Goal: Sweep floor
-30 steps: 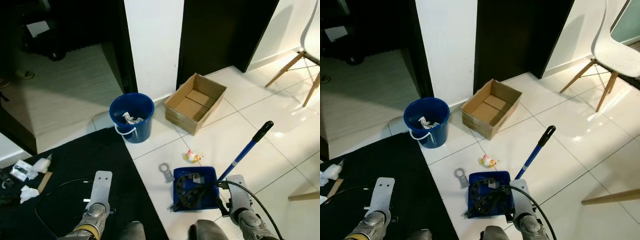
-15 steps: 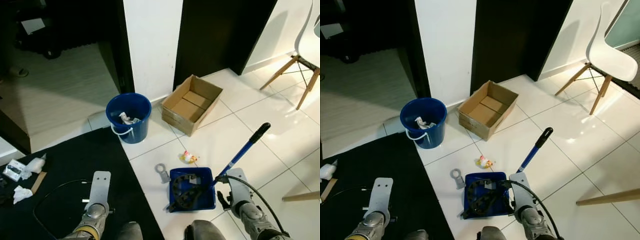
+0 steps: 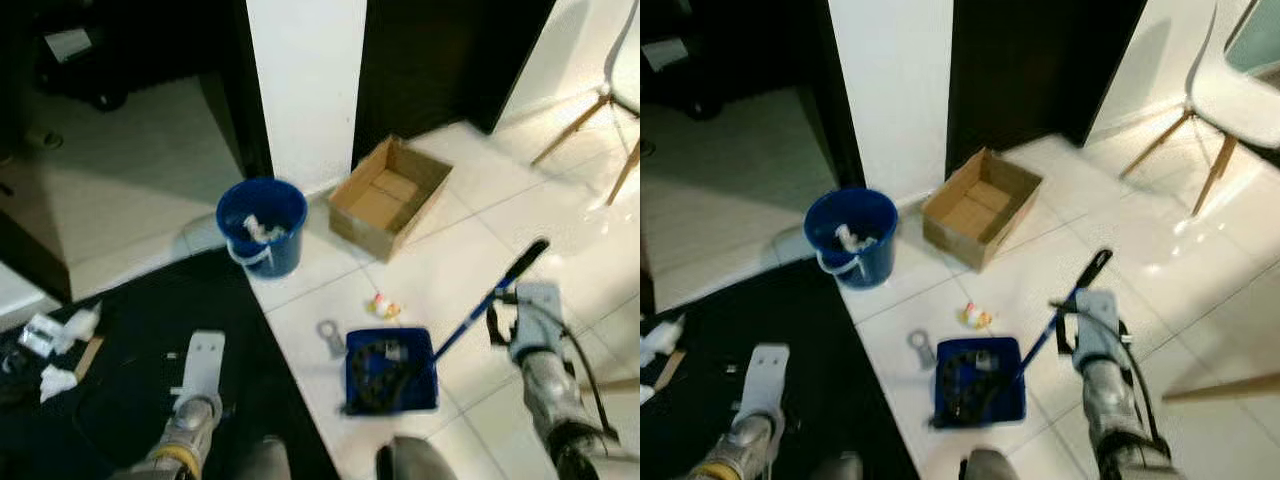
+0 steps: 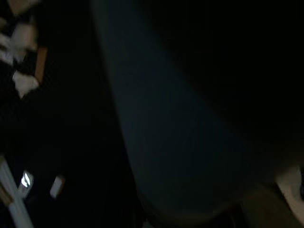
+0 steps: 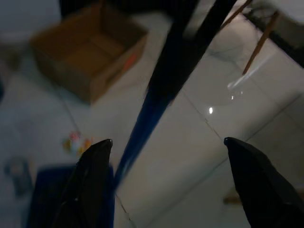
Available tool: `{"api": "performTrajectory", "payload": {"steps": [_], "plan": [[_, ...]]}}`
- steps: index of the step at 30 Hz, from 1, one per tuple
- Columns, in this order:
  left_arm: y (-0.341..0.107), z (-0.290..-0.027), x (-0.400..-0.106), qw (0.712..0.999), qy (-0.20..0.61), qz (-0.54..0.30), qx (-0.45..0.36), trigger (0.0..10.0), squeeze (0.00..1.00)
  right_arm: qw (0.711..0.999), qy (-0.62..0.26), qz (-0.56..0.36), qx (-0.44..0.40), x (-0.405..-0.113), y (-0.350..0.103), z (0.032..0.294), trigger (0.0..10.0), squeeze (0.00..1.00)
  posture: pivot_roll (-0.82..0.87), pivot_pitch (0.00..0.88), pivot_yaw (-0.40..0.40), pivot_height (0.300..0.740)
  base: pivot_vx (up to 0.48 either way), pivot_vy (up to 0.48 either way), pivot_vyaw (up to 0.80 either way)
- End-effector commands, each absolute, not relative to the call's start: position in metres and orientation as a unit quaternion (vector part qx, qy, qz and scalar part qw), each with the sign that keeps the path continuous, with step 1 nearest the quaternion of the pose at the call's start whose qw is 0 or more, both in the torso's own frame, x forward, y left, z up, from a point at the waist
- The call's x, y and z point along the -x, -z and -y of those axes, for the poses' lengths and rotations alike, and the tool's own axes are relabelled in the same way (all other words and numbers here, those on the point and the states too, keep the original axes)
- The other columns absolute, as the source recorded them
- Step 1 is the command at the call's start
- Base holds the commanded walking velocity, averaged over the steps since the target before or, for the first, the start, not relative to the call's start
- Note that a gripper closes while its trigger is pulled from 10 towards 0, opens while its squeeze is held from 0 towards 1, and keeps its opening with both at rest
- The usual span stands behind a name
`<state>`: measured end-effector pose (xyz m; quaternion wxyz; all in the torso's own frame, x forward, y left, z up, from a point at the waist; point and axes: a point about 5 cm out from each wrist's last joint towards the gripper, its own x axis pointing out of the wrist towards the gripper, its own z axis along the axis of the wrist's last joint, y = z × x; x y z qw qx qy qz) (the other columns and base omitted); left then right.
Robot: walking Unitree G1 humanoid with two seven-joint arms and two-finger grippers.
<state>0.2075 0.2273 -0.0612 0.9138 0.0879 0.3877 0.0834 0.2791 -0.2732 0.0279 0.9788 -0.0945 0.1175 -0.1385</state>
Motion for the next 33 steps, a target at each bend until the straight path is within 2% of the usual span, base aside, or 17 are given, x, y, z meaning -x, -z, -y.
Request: {"api": "performTrajectory", "payload": {"steps": [1,7,13,14,15,16,25,33], "plan": [[0.046,-0.228,-0.227,0.936,-0.083,-0.333,-0.083,10.0,0.0,0.982,0.153,-0.078,0.081,-0.286,-0.043,0.281,10.0,1.0,0.02,0.115,-0.016,0.74,0.0,0.0,0.0],[0.032,-0.234,-0.24,0.949,-0.089,-0.291,-0.086,10.0,0.0,0.985,0.157,-0.031,0.071,-0.301,-0.068,0.29,10.0,1.0,0.04,0.164,-0.027,0.74,0.0,0.0,0.0],[0.022,-0.235,-0.247,0.956,-0.09,-0.263,-0.089,10.0,0.0,0.987,0.15,-0.038,0.051,-0.309,-0.075,0.294,10.0,1.0,0.07,0.19,-0.031,0.74,0.0,0.0,0.0],[0.019,-0.236,-0.249,0.958,-0.093,-0.256,-0.089,10.0,0.0,0.987,0.147,-0.04,0.046,-0.31,-0.077,0.295,10.0,0.56,0.07,0.197,-0.033,0.74,0.0,0.0,0.0],[0.019,-0.236,-0.249,0.958,-0.093,-0.256,-0.089,10.0,0.0,0.987,0.147,-0.04,0.046,-0.31,-0.077,0.295,10.0,0.56,0.07,0.197,-0.033,0.74,0.0,0.0,0.0],[0.014,-0.239,-0.251,0.961,-0.096,-0.245,-0.089,10.0,0.0,0.988,0.144,-0.041,0.041,-0.311,-0.079,0.298,10.0,0.0,0.09,0.21,-0.038,0.74,0.0,0.0,0.0],[-0.002,-0.251,-0.253,0.967,-0.111,-0.209,-0.092,10.0,0.0,0.993,0.095,-0.067,0.025,-0.314,-0.079,0.299,10.0,0.0,0.13,0.257,-0.051,0.74,0.0,0.0,0.0],[-0.019,-0.264,-0.252,0.97,-0.132,-0.183,-0.091,10.0,0.0,0.992,0.059,-0.092,0.057,-0.317,-0.085,0.305,10.0,0.0,0.16,0.294,-0.068,0.74,0.0,0.0,0.0]]}}
